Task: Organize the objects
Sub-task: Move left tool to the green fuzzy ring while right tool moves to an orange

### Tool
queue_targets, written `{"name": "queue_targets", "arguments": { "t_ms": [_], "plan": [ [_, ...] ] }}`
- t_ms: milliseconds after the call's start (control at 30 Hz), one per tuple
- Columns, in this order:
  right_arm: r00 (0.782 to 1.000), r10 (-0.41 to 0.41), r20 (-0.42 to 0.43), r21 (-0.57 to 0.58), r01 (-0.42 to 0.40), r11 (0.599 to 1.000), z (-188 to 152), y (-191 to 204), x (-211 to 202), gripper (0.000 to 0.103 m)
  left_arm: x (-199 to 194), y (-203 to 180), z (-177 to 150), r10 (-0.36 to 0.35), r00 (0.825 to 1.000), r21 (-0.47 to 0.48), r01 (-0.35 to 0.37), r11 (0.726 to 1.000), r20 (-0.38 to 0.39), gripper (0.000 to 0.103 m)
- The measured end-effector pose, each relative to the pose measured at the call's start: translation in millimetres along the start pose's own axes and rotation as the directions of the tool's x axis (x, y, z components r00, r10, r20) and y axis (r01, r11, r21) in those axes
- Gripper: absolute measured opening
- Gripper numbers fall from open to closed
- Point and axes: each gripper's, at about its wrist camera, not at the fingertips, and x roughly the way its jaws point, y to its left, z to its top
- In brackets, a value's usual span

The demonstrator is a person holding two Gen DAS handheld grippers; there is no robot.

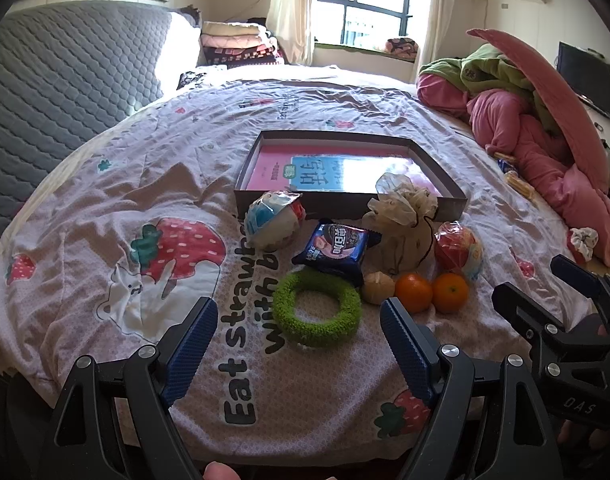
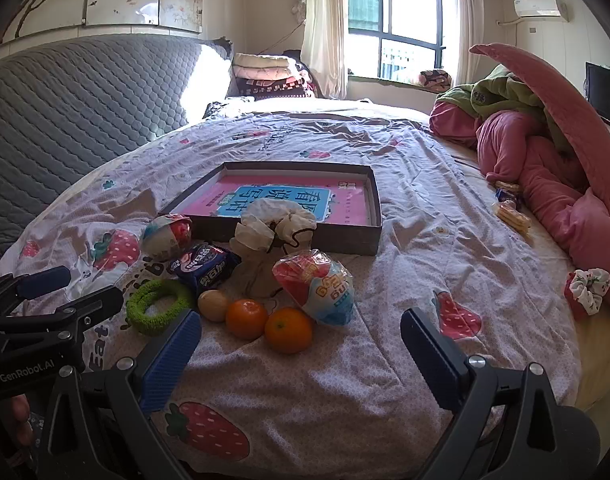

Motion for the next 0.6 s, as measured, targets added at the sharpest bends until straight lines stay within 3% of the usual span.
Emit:
{"name": "queue_targets", "arguments": {
  "t_ms": [600],
  "plan": [
    [0.998, 0.005, -0.06, 0.007, -0.005, 1.0, -6, -2, 17, 0.101, 25, 8, -6, 0.001, 0.999, -0.008, -0.001, 1.0, -0.051, 0.084]
  ]
}}
